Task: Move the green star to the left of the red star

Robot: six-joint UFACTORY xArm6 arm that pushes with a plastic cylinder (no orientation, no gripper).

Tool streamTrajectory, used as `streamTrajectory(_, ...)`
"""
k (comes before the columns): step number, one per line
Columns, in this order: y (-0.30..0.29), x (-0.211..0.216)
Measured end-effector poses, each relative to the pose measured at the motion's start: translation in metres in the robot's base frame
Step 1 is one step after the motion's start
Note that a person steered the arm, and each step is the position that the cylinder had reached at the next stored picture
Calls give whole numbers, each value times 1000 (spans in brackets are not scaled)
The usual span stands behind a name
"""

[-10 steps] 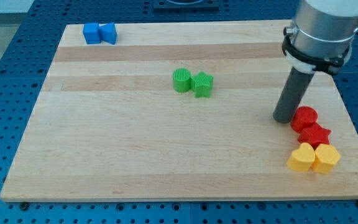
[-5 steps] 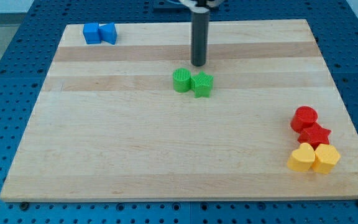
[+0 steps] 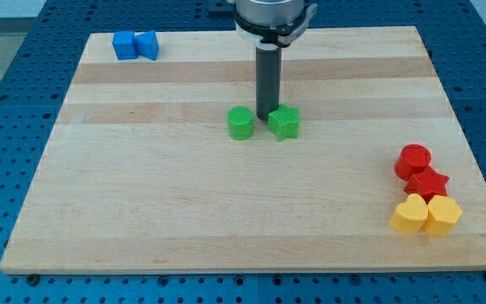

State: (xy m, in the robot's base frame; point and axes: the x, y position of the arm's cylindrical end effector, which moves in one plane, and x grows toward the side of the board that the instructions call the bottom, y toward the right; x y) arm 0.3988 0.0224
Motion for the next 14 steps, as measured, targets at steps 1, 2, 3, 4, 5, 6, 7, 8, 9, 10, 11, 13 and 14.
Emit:
streamTrajectory(1, 1, 17)
streamTrajectory(2, 6, 31)
streamTrajectory(3, 16, 36)
streamTrajectory(4, 30, 36)
streamTrajectory(5, 47, 36)
streamTrajectory(6, 66, 36)
streamTrajectory(7, 84, 36)
streamTrajectory(8, 101, 34)
streamTrajectory(9, 112, 36)
streamTrajectory(10, 117, 49)
streamTrajectory(11, 121, 59)
streamTrajectory(13, 124, 77)
streamTrajectory(14, 124, 88)
